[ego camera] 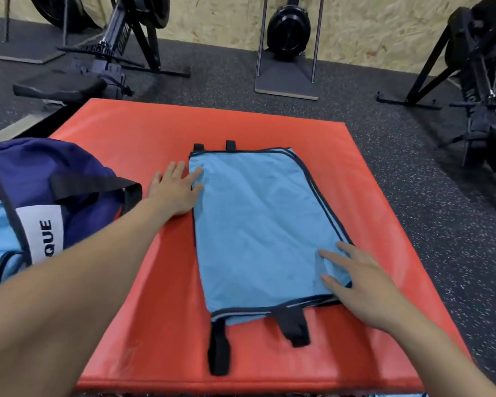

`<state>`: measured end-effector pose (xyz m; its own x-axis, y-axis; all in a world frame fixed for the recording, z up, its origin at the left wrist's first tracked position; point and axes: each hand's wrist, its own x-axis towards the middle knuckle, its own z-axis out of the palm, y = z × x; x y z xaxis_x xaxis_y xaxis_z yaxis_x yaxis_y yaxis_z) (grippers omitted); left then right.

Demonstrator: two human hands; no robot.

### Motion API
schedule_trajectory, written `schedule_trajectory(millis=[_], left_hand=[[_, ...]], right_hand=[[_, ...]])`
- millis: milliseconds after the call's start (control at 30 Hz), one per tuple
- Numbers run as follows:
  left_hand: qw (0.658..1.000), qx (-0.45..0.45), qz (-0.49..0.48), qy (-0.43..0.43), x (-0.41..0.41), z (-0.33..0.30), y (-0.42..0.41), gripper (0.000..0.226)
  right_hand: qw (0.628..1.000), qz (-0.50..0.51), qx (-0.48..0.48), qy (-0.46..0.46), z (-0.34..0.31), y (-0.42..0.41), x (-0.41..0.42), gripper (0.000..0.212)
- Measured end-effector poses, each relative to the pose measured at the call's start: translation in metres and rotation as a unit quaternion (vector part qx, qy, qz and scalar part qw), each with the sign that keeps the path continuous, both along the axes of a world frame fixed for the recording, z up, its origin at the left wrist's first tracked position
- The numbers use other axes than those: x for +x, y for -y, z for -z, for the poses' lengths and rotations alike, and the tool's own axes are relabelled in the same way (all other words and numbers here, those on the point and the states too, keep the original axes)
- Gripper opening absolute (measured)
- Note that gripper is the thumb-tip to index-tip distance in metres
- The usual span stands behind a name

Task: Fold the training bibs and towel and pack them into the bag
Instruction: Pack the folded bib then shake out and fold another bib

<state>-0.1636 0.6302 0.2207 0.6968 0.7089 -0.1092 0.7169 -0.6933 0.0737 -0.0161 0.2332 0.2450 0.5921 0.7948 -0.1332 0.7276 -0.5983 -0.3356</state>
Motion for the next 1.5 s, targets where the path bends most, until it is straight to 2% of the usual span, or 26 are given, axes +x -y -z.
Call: schedule_trajectory(millis=[100,167,233,300,367,433,567,700,733,833,867,1033,1200,1400,1500], left_hand=[[1.000,0.019,-0.004,-0.001,0.011,-0.006,-0.015,0.054],[0.998,0.051,0.013,0.030,0.009,-0.010,-0.001,0.055],[0.991,0.060,0.069,0.100,-0.004,-0.014,0.037,0.066],[0.979,0.007,0.140,0.145,-0.026,-0.015,0.088,0.083],[0.968,-0.045,0.212,0.127,-0.056,-0.011,0.135,0.092],[0.959,-0.061,0.251,0.114,-0.088,-0.002,0.166,0.090],[0.958,-0.040,0.267,0.099,-0.138,0.019,0.174,0.070],[0.960,-0.046,0.267,0.072,-0.169,0.016,0.165,0.076],[0.961,-0.047,0.266,0.060,-0.176,0.015,0.166,0.078],[0.964,-0.042,0.259,0.037,-0.196,0.014,0.175,0.077],[0.965,-0.043,0.255,0.039,-0.202,0.015,0.182,0.077],[0.963,-0.069,0.247,0.083,-0.236,0.016,0.209,0.077],[0.963,-0.041,0.234,0.126,-0.284,0.027,0.204,0.062],[0.963,0.017,0.249,0.104,-0.313,0.019,0.196,0.059],[0.957,0.065,0.268,0.092,-0.305,0.017,0.194,0.056]], right_hand=[[0.999,-0.041,0.014,-0.011,0.004,0.000,-0.007,0.051],[0.998,-0.046,0.031,-0.014,0.006,0.003,-0.005,0.052],[0.998,-0.037,0.054,-0.008,0.008,0.007,0.000,0.052],[0.998,-0.026,0.053,-0.019,0.012,0.013,0.004,0.054],[0.998,-0.033,0.040,-0.027,0.016,0.018,0.005,0.056],[0.998,-0.038,0.040,-0.026,0.019,0.024,0.002,0.057],[0.999,-0.046,0.021,-0.016,0.017,0.036,-0.012,0.061],[0.995,-0.101,-0.024,-0.004,0.013,0.054,-0.034,0.063],[0.993,-0.112,-0.033,-0.007,0.011,0.058,-0.040,0.068],[0.990,-0.136,-0.035,-0.006,0.010,0.074,-0.059,0.104],[0.990,-0.136,-0.031,0.001,0.013,0.080,-0.064,0.104],[0.989,-0.145,0.001,0.024,0.023,0.114,-0.070,0.080],[0.986,-0.162,0.029,0.018,0.028,0.157,-0.063,0.064],[0.983,-0.178,0.046,0.029,0.026,0.166,-0.059,0.045],[0.980,-0.186,0.056,0.052,0.023,0.154,-0.056,0.058]])
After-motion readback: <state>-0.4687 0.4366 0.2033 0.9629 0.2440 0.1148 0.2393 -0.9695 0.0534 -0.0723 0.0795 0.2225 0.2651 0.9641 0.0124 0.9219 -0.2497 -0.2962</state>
